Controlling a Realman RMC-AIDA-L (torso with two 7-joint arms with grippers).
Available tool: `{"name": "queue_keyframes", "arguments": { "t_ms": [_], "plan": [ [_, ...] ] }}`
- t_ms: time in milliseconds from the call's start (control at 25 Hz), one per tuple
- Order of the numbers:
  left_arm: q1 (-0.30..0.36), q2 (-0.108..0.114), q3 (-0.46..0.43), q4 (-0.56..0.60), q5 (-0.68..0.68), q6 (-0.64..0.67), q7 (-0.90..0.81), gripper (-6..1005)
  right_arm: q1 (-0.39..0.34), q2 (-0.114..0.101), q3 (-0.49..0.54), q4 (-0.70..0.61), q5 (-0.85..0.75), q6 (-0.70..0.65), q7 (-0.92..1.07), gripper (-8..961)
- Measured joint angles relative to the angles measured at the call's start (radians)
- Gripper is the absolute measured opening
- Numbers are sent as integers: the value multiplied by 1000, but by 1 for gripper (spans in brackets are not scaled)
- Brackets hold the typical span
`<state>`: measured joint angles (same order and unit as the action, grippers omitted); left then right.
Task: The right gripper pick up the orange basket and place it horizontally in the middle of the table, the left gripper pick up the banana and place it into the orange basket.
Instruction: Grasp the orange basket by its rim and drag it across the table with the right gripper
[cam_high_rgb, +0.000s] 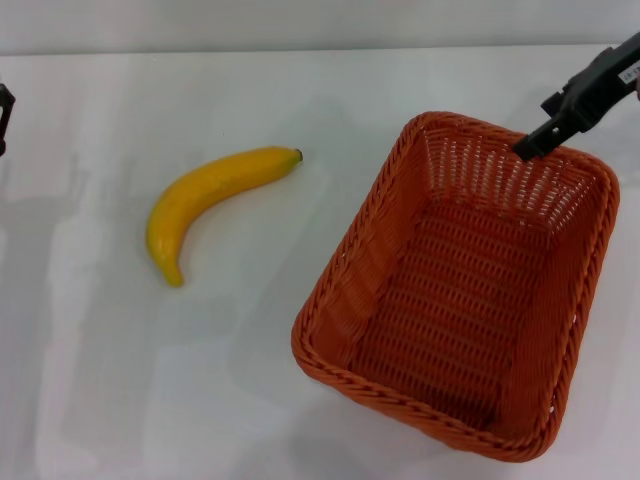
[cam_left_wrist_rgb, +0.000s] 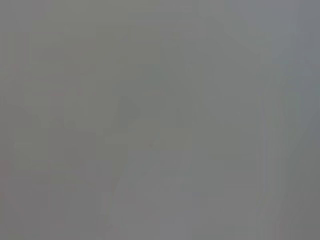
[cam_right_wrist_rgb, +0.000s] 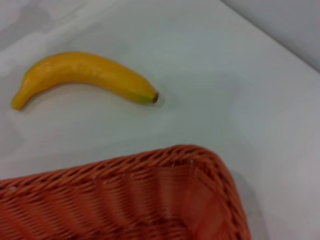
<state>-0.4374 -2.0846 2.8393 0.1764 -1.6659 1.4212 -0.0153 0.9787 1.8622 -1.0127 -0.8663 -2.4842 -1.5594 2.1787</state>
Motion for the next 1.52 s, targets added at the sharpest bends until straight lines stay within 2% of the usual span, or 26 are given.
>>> {"name": "queue_keyframes", "arguments": {
  "t_ms": [280, 800, 960, 1520],
  "plan": [
    [3, 0, 0, 0, 11, -1, 0, 859, -5, 22, -11, 5, -13, 57, -1, 802],
    [8, 0, 0, 0, 12, -1, 0, 859, -21, 91, -60, 13, -90, 138, 0, 797],
    [9, 0, 0, 0, 12, -2, 0, 859, -24, 98, -64, 15, -91, 153, -1, 796],
    [10, 2, 0, -2, 23, -13, 0, 859, -35, 103, -68, 56, -116, 202, 1, 790]
  ]
}}
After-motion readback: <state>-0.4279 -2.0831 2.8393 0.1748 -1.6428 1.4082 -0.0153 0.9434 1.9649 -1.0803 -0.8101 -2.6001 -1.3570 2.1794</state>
